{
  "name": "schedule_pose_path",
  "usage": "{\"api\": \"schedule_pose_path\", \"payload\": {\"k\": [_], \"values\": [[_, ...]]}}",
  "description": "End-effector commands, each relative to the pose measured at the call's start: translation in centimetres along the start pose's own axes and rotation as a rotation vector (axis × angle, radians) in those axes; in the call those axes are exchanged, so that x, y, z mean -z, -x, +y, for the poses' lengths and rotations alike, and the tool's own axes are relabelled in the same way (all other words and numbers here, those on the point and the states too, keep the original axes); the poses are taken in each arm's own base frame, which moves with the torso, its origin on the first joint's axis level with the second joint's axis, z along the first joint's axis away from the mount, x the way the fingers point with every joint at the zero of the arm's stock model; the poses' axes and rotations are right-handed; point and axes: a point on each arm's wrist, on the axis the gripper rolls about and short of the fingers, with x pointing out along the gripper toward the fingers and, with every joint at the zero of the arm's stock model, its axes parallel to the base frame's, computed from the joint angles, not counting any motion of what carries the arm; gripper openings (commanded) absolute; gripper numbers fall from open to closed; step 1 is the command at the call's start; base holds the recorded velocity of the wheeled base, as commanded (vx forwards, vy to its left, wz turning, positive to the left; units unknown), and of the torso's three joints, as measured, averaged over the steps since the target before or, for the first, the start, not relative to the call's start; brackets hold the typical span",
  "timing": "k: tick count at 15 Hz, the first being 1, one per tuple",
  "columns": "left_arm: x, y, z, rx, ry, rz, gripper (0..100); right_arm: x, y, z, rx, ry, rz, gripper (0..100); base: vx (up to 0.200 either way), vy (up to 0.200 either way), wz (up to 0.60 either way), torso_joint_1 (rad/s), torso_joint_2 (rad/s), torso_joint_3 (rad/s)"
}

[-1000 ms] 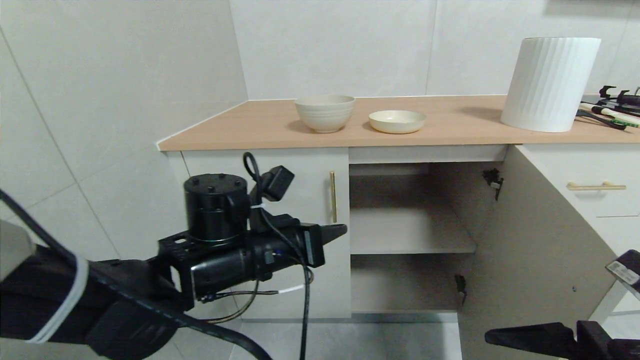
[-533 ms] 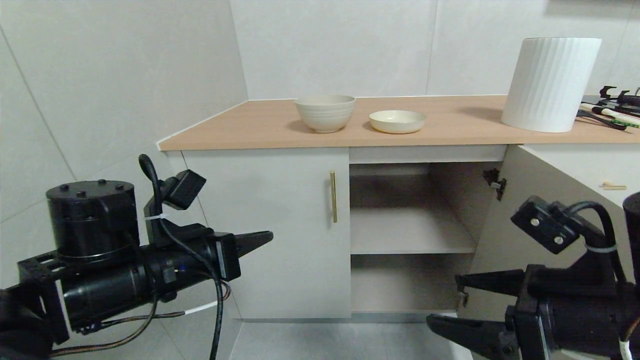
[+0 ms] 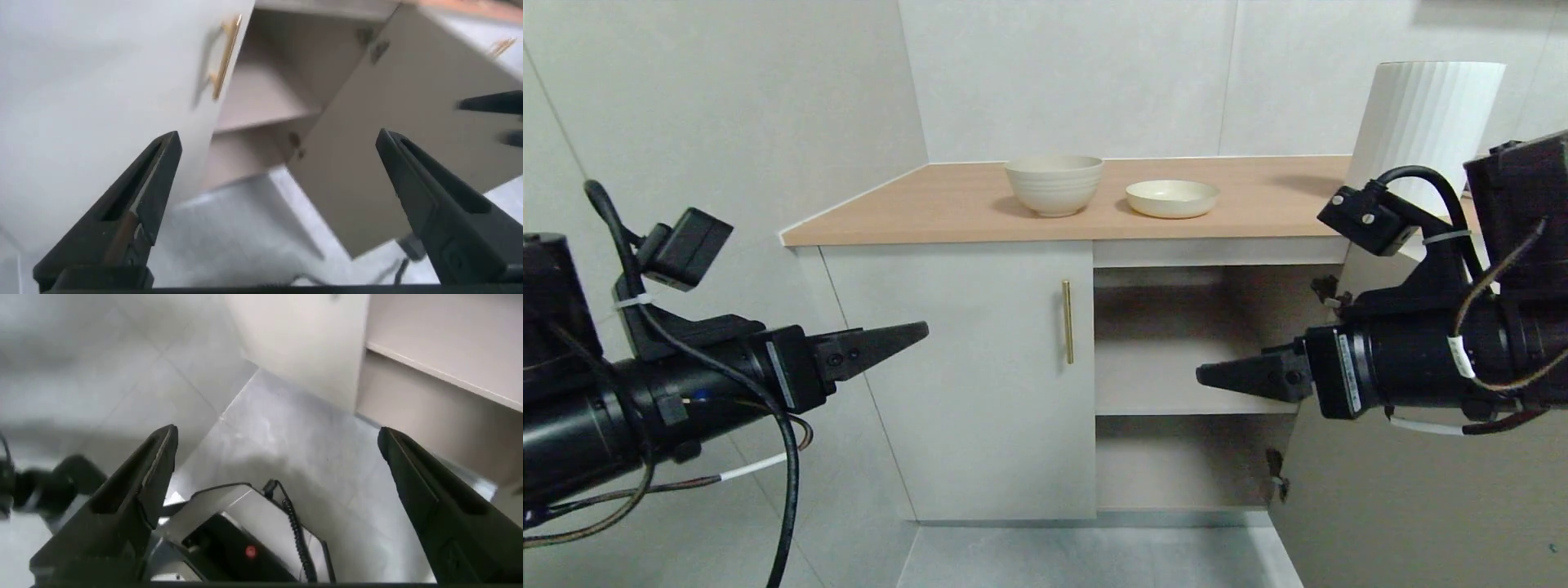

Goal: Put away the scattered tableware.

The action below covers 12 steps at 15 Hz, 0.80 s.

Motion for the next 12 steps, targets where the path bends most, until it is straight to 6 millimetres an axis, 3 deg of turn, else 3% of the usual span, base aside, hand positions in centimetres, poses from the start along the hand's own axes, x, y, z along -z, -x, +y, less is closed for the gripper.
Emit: {"api": "schedule_pose_path", "payload": {"k": [1, 6, 12], "values": [[-0.7, 0.6, -0.2, 0.004, -0.009, -0.034, 100, -0.6, -1.2, -0.6, 0.028, -0.022, 0.01, 100, 0.0, 0.0, 0.0, 0.0, 0.0, 0.0], [-1.0, 1.1, -0.6, 0.015, -0.019, -0.059, 100, -0.5, -0.2, -0.6, 0.077, -0.067, -0.025, 100, 0.0, 0.0, 0.0, 0.0, 0.0, 0.0], [-1.1, 1.3, -0.6, 0.013, -0.022, -0.064, 100, 0.2, -0.3, -0.8, 0.091, -0.065, -0.01, 100, 0.2, 0.0, 0.0, 0.004, 0.0, 0.002]]}}
